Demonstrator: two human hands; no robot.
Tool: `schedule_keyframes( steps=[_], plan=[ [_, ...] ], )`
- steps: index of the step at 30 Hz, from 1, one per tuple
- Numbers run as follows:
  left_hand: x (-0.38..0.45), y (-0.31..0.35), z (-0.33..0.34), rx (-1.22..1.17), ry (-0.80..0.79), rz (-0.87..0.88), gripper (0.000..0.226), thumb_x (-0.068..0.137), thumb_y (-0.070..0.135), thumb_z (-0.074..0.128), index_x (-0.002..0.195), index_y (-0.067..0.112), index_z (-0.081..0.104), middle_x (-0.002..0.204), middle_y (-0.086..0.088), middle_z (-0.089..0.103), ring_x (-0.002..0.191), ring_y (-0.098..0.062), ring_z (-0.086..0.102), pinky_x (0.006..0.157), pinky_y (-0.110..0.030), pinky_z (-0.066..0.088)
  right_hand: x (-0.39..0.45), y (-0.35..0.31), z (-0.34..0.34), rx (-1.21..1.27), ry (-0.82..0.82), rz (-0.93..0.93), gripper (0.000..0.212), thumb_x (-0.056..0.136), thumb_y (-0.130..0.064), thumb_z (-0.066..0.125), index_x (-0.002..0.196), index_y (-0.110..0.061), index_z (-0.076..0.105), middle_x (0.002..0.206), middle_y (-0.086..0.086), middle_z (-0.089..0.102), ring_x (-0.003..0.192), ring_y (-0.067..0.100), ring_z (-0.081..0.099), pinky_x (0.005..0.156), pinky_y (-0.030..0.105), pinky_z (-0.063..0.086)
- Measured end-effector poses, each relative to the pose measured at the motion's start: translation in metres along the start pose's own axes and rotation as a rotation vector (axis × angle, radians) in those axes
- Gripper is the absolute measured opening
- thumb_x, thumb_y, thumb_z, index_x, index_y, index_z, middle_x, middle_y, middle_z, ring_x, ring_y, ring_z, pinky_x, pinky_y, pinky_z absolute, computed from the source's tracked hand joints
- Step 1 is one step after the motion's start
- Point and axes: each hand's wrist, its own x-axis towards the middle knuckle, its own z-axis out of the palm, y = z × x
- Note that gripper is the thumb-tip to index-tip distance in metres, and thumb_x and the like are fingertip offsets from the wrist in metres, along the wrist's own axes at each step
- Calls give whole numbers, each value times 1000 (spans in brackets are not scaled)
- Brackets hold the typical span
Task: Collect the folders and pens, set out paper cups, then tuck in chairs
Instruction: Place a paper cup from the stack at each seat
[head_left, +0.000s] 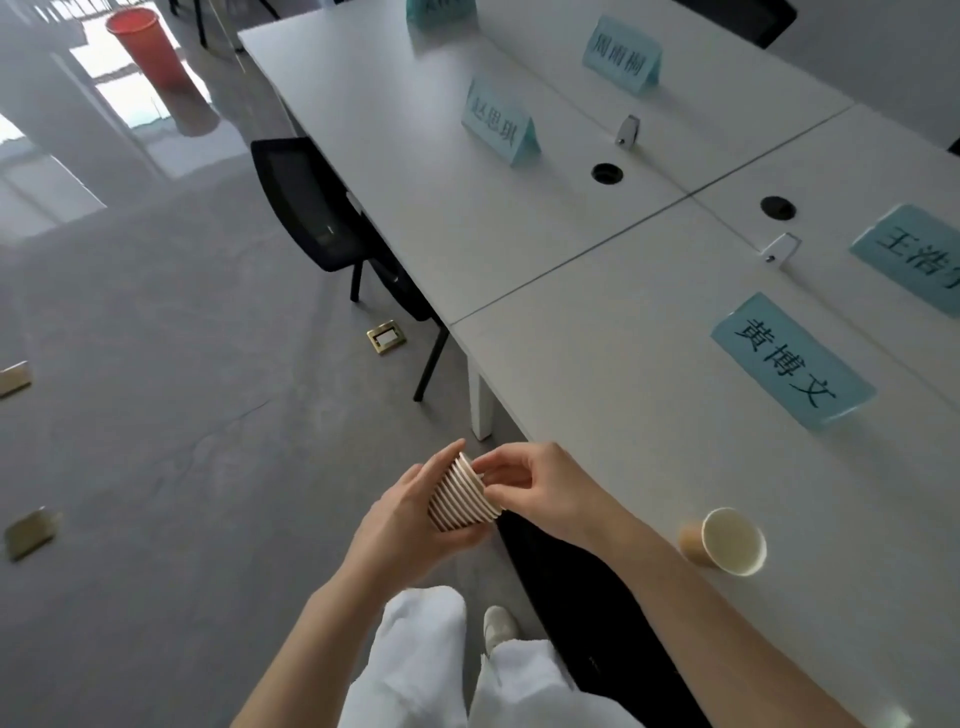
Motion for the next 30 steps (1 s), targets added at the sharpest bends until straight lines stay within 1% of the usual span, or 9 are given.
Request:
schedule_keyframes(
  steps=[4,7,10,14,17,20,23,27,30],
  plan=[
    [21,-24,-31,19,-3,-4,92,55,68,67,138,60,27,117,23,54,102,-4,57,87,-34,53,43,-18,17,-63,0,-12,28,78,-7,63,104,-16,70,94,-2,74,90,4,70,88,32,57],
    [52,-50,-76,62,-11,-2,93,55,70,65,139,58,28,117,21,54,103,-4,58,88,-33,52,90,-43,37,-84,28,-9,26,80,-6,65,104,-15,68,94,-2,73,90,5,69,87,32,57],
    [81,-74,-123,114,-9,-6,94,57,65,71,140,58,28,118,22,54,105,-5,57,89,-29,50,136,-71,56,-85,49,-12,24,80,-6,67,102,-14,67,95,-2,73,89,4,69,87,30,57],
    [119,-107,-182,130,-22,-11,94,53,69,66,137,62,24,119,21,54,107,-9,57,90,-34,50,195,-108,80,-127,71,-22,24,82,-12,70,104,-17,66,97,-5,72,90,2,69,85,26,57],
    [148,-128,-223,173,-59,3,95,57,67,70,138,62,21,119,20,54,107,-11,56,89,-35,51,235,-126,92,-110,107,11,24,80,-15,74,103,-18,67,95,-6,72,88,3,69,84,25,58],
    [171,-135,-244,180,-72,26,95,59,65,72,140,61,22,121,20,54,108,-10,55,90,-34,50,262,-138,93,-76,114,42,23,78,-15,76,100,-17,70,91,-6,73,85,3,70,84,26,58],
    [200,-143,-261,108,-61,18,96,52,70,65,137,63,23,117,22,54,107,-9,56,91,-34,50,296,-152,89,-46,107,57,22,80,-13,73,101,-17,70,92,-6,73,86,2,69,84,23,57],
    [246,-146,-280,42,-41,26,93,51,69,67,135,62,29,111,23,57,101,-8,59,87,-35,53,344,-166,72,-12,110,78,21,81,-10,69,101,-16,69,92,-5,72,87,5,69,82,22,56],
    [290,-146,-295,38,-23,19,90,50,70,69,133,62,33,109,23,60,99,-7,61,84,-35,55,388,-173,56,7,113,65,18,82,-8,65,97,-19,67,89,-4,70,85,7,68,78,21,56]
  ],
)
